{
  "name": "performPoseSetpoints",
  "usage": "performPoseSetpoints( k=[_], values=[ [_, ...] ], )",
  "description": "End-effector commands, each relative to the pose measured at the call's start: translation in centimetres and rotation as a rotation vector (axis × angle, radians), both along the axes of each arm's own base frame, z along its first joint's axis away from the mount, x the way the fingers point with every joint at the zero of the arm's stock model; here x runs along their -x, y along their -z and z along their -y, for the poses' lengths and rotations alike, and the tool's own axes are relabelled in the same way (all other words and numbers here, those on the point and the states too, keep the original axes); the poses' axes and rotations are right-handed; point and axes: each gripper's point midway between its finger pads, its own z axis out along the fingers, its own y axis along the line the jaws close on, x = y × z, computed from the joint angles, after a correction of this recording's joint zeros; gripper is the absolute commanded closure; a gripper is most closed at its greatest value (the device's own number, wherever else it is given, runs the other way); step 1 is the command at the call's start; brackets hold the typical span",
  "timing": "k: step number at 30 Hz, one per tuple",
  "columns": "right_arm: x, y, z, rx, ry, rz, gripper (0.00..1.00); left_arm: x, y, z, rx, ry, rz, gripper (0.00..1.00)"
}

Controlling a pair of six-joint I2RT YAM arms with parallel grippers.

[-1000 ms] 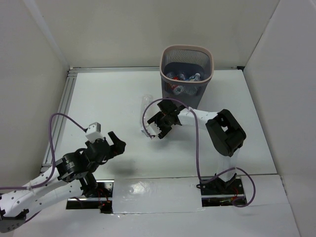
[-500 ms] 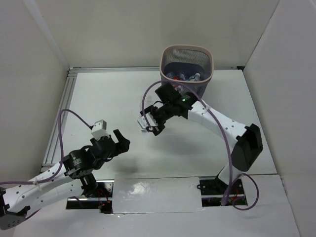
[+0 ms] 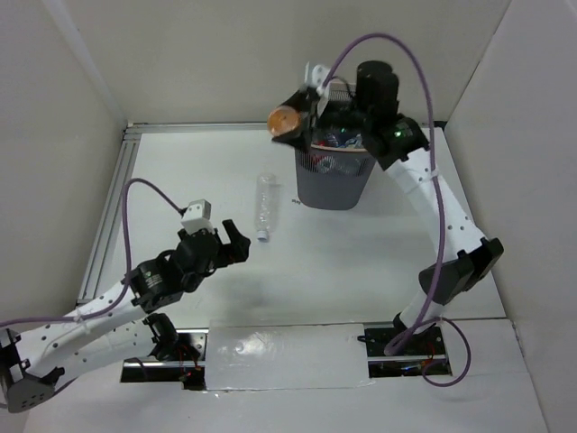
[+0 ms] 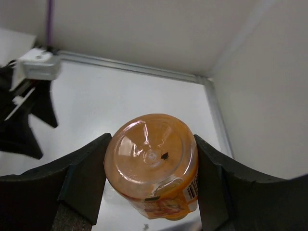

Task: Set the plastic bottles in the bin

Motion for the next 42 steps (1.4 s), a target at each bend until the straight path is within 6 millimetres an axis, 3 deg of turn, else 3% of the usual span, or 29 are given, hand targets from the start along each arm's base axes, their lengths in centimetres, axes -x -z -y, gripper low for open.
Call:
performPoseSetpoints(
  k=[1, 2, 4, 5, 6, 8, 9, 12, 14, 16, 17, 18, 19, 20, 21, 23, 25, 29, 33, 36, 37, 40, 41, 42],
  values=[
    [-5.1, -6.8, 4.0, -0.175, 0.191, -0.046, 0.66, -3.7, -3.3, 1.8, -0.002, 0.015, 0.103, 0.0],
    [-6.9, -6.8, 6.0, -0.173, 0.25, -0.063, 0.65, -4.4, -3.4, 2.0, -0.007, 0.018, 0.103, 0.0],
    [-8.7, -5.6, 7.8, -0.156, 0.307, -0.111, 0.62, -6.2, -3.9, 2.2, -0.019, 0.007, 0.105, 0.0],
    [-9.8, -4.8, 8.7, -0.15, 0.334, -0.144, 0.6, -7.2, -2.9, 2.4, -0.061, 0.002, 0.082, 0.0],
    [-10.7, -4.8, 10.4, -0.156, 0.377, -0.153, 0.56, -7.9, -3.3, 2.6, -0.077, 0.01, 0.091, 0.0],
    [-11.8, -2.4, 11.6, -0.136, 0.407, -0.235, 0.47, -9.6, -3.1, 2.7, -0.093, 0.014, 0.091, 0.0],
    [-12.4, -1.6, 12.6, -0.129, 0.418, -0.26, 0.4, -10.4, -2.2, 3.1, -0.12, 0.016, 0.063, 0.0],
    [-12.8, -0.3, 13.9, -0.107, 0.436, -0.317, 0.0, -12.3, -0.8, 2.8, -0.157, 0.011, 0.028, 0.0],
    [-12.7, -0.3, 15.0, -0.104, 0.439, -0.321, 0.0, -13.4, 0.6, 3.5, -0.172, 0.033, -0.007, 0.0],
    [-12.5, -0.9, 16.4, -0.112, 0.467, -0.311, 0.0, -14.7, 0.4, 4.1, -0.174, 0.05, 0.004, 0.0],
    [-12.4, -0.6, 17.7, -0.121, 0.511, -0.342, 0.0, -15.5, 1.0, 4.4, -0.188, 0.059, -0.012, 0.0],
    [-11.9, -1.5, 17.7, -0.129, 0.509, -0.317, 0.0, -15.6, 2.1, 4.5, -0.202, 0.061, -0.034, 0.0],
    [-12.0, -1.5, 19.2, -0.141, 0.545, -0.334, 0.0, -16.5, 1.6, 4.8, -0.191, 0.059, -0.026, 0.0],
    [-10.9, -1.6, 19.5, -0.142, 0.518, -0.343, 0.0, -16.9, 1.9, 5.1, -0.205, 0.065, -0.029, 0.0],
    [-10.3, -1.1, 20.1, -0.138, 0.518, -0.373, 0.0, -17.3, 3.6, 5.5, -0.221, 0.076, -0.065, 0.0],
    [-9.7, -0.6, 21.7, -0.135, 0.535, -0.386, 0.0, -18.5, 3.8, 6.1, -0.237, 0.074, -0.065, 0.0],
    [-8.5, -0.1, 23.1, -0.129, 0.548, -0.389, 0.06, -19.6, 5.3, 6.8, -0.264, 0.083, -0.089, 0.0],
    [-6.7, 0.7, 25.0, -0.138, 0.571, -0.415, 0.13, -20.8, 8.2, 6.9, -0.331, 0.07, -0.147, 0.0],
    [-5.2, 1.3, 25.8, -0.135, 0.563, -0.436, 0.16, -21.0, 11.1, 6.4, -0.384, 0.049, -0.211, 0.0],
    [-4.7, 1.5, 26.0, -0.133, 0.561, -0.442, 0.17, -21.3, 12.2, 6.1, -0.387, 0.037, -0.232, 0.0],
    [-4.5, 2.1, 25.9, -0.133, 0.561, -0.458, 0.17, -21.3, 12.8, 5.7, -0.383, 0.029, -0.255, 0.02],
    [-4.3, 2.4, 25.8, -0.137, 0.553, -0.468, 0.18, -21.2, 13.5, 5.7, -0.391, 0.03, -0.267, 0.26],
    [-4.3, 2.4, 25.8, -0.137, 0.553, -0.468, 0.19, -21.4, 11.9, 5.8, -0.362, 0.021, -0.234, 0.38],
    [-4.3, 2.7, 25.8, -0.137, 0.553, -0.477, 0.19, -21.4, 11.1, 5.8, -0.349, 0.019, -0.215, 0.65]
  ],
)
